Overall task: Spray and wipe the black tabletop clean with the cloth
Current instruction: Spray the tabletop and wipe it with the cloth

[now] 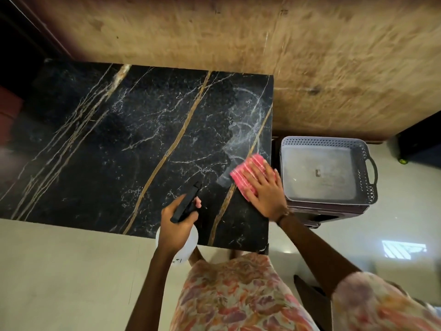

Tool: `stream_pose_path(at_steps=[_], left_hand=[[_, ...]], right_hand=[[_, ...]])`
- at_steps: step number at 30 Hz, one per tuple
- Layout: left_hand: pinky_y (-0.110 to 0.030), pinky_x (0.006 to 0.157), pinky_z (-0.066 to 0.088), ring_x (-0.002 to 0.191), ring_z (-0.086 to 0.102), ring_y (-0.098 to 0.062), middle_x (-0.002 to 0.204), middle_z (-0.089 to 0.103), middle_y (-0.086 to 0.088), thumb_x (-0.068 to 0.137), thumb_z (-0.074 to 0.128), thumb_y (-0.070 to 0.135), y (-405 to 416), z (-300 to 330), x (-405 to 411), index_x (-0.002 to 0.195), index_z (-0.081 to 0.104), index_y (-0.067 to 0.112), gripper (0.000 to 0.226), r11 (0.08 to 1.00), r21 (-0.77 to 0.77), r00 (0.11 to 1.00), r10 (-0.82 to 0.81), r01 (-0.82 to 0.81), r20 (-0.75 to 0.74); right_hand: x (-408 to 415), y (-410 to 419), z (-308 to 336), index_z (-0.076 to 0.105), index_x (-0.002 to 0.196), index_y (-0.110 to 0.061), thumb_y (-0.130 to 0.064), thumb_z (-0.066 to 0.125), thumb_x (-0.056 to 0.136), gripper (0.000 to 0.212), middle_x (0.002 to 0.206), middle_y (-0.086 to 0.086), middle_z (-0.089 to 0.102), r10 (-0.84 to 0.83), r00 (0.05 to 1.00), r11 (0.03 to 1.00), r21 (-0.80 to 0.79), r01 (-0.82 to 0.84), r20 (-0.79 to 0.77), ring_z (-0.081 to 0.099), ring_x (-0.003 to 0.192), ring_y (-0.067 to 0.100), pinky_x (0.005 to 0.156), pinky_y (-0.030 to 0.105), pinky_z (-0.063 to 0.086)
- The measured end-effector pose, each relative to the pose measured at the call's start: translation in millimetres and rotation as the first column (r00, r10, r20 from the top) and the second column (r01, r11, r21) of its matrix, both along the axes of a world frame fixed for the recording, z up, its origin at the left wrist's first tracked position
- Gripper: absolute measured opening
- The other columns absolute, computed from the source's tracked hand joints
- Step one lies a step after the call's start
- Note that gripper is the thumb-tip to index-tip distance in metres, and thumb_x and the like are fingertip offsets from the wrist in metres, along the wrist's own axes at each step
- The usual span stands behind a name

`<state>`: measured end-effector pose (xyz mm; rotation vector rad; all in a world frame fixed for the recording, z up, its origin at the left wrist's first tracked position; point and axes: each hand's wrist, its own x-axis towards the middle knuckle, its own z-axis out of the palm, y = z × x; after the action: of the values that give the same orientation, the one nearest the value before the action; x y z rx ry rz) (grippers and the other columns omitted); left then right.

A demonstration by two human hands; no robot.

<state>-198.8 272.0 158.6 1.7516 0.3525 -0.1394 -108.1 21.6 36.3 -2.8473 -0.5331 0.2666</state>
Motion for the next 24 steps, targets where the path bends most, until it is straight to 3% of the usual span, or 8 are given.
stream_pose_path(at_steps=[2,5,9,13,17,21,24], left_hand=[[-0.014,0.057,0.046,0.063,0.058,-0.003,0.083,0.068,0.005,0.081,0.054,-0.017,-3.7,-0.9,8.6,0.086,0.065,0.011,0.03,1.0,0.013,1.0,0.005,-0.005,0.011],[-0.013,0.056,0.045,0.058,0.057,-0.002,0.073,0.066,0.011,0.081,0.054,-0.017,-9.8,1.2,21.5,0.087,0.065,0.01,0.029,1.0,0.008,1.0,0.01,-0.01,0.013],[-0.011,0.057,0.044,0.059,0.057,-0.002,0.074,0.067,0.008,0.08,0.054,-0.017,-8.9,2.7,41.5,0.086,0.066,0.009,0.029,1.0,-0.008,1.0,0.012,-0.012,0.026],[-0.01,0.06,0.045,0.063,0.059,-0.003,0.081,0.069,0.006,0.081,0.055,-0.015,-2.1,1.8,61.4,0.086,0.067,0.012,0.03,1.0,-0.023,0.999,-0.01,0.011,0.032],[-0.009,0.059,0.045,0.061,0.058,-0.002,0.079,0.068,0.007,0.081,0.054,-0.017,3.4,1.8,85.9,0.086,0.066,0.006,0.025,0.998,-0.037,0.998,-0.045,0.047,0.053],[-0.015,0.056,0.041,0.052,0.05,-0.005,0.064,0.061,0.004,0.079,0.057,-0.005,11.7,-3.3,113.5,0.087,0.065,0.003,0.014,0.993,-0.041,0.992,-0.105,0.108,0.064],[-0.012,0.055,0.037,0.049,0.048,-0.003,0.057,0.057,0.01,0.08,0.057,-0.005,17.8,-8.1,137.2,0.087,0.064,-0.001,0.011,0.989,-0.07,0.99,-0.13,0.134,0.052]], right_hand=[[21.3,34.8,1.7,0.028,0.149,-0.033,-0.053,0.028,0.096,0.057,0.158,0.002,0.024,0.007,1.0,1.0,0.002,-0.007,-0.003,0.008,0.147,0.031,0.113,0.063,0.019],[2.4,71.5,2.3,0.027,0.149,-0.034,-0.049,0.029,0.097,0.054,0.157,0.001,0.027,0.179,0.983,0.984,0.013,-0.18,0.046,0.008,0.146,0.032,0.114,0.063,0.017],[-26.6,24.1,-2.4,0.022,0.149,-0.037,-0.055,0.03,0.097,0.055,0.157,-0.003,0.023,0.37,0.926,0.928,0.003,-0.372,0.073,0.009,0.148,0.027,0.118,0.055,0.009],[18.4,-25.9,-7.4,0.024,0.148,-0.032,-0.055,0.037,0.093,0.061,0.154,0.005,0.031,0.186,0.98,0.983,-0.016,-0.185,0.071,0.013,0.146,0.03,0.113,0.062,0.022],[90.0,20.6,1.5,0.035,0.146,-0.028,-0.053,0.029,0.093,0.059,0.154,0.006,0.033,-0.045,0.998,0.999,0.028,0.043,0.048,0.016,0.145,0.034,0.112,0.064,0.022],[100.6,85.3,-2.8,0.031,0.148,-0.033,-0.05,0.023,0.096,0.055,0.157,0.0,0.026,0.02,0.998,1.0,0.007,-0.02,0.066,0.007,0.147,0.033,0.116,0.059,0.01],[65.7,69.8,-5.1,0.025,0.15,-0.035,-0.052,0.031,0.097,0.056,0.158,-0.004,0.021,0.164,0.984,0.986,-0.006,-0.164,0.063,0.005,0.149,0.028,0.118,0.054,0.004]])
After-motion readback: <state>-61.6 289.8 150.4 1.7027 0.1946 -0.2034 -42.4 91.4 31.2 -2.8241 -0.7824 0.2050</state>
